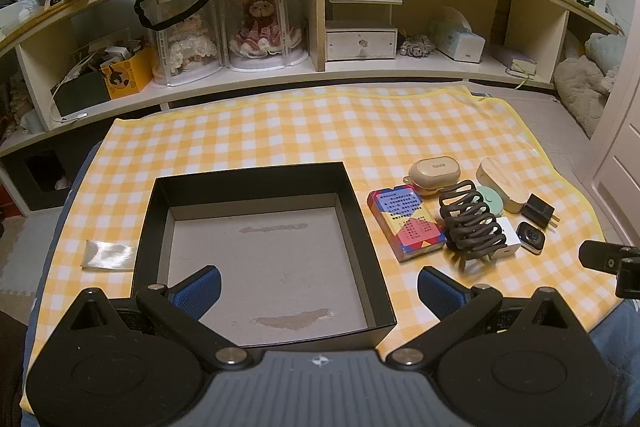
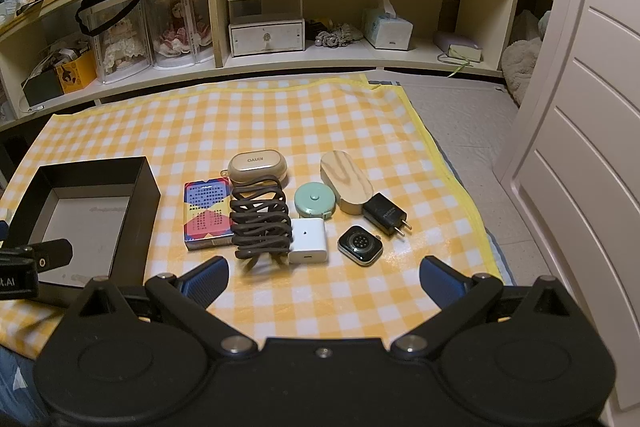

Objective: Organize rigid objects

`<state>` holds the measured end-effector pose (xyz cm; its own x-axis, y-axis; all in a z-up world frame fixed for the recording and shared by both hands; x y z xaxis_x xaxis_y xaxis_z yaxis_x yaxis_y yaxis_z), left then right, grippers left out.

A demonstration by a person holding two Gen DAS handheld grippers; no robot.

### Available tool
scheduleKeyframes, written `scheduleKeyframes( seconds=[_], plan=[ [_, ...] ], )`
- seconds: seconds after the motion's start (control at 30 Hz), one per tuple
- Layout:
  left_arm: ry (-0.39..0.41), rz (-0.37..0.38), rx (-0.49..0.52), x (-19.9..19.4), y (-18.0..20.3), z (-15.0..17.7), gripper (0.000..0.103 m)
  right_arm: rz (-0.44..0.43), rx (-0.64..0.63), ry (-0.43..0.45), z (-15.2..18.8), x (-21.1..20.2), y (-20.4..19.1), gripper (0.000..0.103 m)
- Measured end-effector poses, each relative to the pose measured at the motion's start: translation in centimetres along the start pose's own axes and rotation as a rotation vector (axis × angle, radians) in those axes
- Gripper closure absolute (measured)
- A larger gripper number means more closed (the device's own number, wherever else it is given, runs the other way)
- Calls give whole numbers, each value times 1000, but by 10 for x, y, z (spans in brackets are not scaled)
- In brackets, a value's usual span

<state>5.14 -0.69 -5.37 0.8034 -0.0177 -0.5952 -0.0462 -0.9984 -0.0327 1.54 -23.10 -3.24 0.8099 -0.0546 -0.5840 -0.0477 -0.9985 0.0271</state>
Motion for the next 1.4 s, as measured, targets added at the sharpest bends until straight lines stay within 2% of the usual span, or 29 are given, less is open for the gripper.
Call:
scheduleKeyframes(
  seconds=[1.4],
  plan=[
    [-1,5,1,0,3,1,0,-1,1,0,0,0,0,0]
  ],
)
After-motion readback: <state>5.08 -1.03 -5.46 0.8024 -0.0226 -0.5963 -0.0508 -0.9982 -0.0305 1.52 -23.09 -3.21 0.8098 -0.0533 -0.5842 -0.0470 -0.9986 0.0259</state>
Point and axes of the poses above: each gripper's, at about its wrist camera, not at the fingertips, and x roughly the way its jaws point, y to its right, z to its underside, the point moved 7 cm from there along x, roughly the way its jaws point, and after that the axes turned 7 degrees about y, right-handed, at the moved point
